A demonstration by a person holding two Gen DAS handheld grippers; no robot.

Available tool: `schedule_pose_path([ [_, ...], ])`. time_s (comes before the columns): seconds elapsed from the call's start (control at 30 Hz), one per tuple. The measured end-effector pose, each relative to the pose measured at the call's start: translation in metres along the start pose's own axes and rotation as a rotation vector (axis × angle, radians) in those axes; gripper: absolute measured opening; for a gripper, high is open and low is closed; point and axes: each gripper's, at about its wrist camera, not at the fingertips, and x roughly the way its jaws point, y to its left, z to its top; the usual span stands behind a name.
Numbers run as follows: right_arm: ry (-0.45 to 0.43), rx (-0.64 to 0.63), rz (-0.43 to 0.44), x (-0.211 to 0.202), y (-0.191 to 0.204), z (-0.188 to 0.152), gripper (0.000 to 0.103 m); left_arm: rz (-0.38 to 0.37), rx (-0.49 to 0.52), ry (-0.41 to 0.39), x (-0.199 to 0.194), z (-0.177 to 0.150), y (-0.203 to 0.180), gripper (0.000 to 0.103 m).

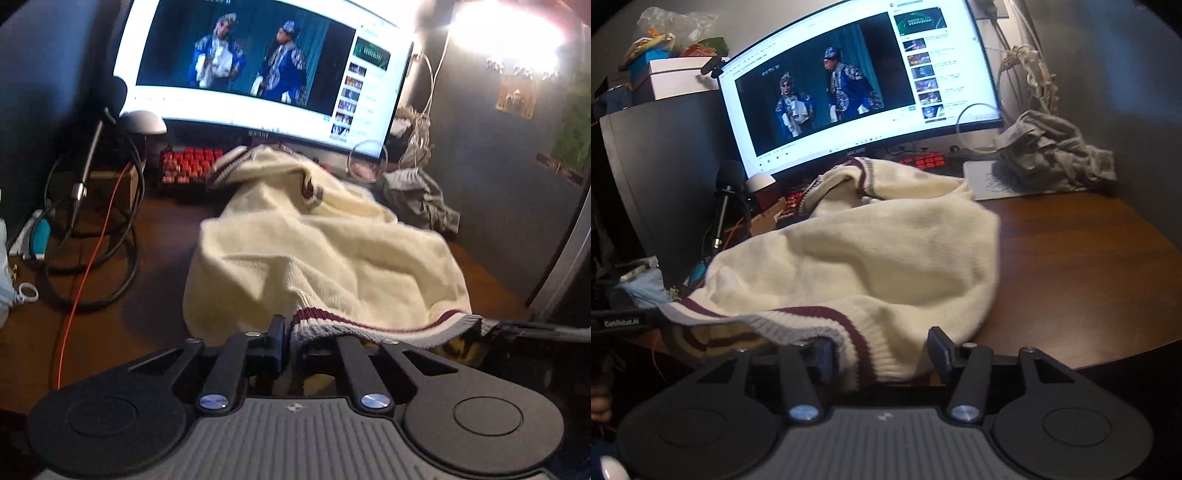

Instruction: Fold clothes

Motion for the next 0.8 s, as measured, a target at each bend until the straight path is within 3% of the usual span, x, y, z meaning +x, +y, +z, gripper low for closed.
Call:
schedule_pose_path([
  [0.1,-0.019,-0.068,-0.029,0.008,0.015,0.002,0.050,0.028,0.040,-0.036,0.002,0.009,-0.005,0.014],
  [0.13,-0.030,-0.102,-0.045,0.010,0.018,0.002,0.039,0.028,0.045,-0.038,0.004,0.013,-0.004,0.013],
  [0.17,-0.038,-0.130,-0.051,0.011,0.020,0.004,0.012,0.028,0.050,-0.041,0.007,0.018,-0.004,0.007],
  [0.2,-0.039,-0.139,-0.035,0.011,0.019,0.008,0.005,0.028,0.054,-0.043,0.009,0.023,-0.004,0.005],
  [0.4,-0.115,-0.134,0.084,0.005,0.005,0.057,0.005,0.024,0.051,-0.058,0.024,0.059,0.003,0.005],
  [0.5,-0.106,-0.083,0.145,0.019,-0.006,0.085,0.005,0.035,0.022,-0.042,0.043,0.073,0.013,0.006],
  [0.8,0.129,0.135,0.194,0.124,-0.039,0.123,0.008,0.090,-0.066,0.148,0.120,0.080,0.043,0.009],
])
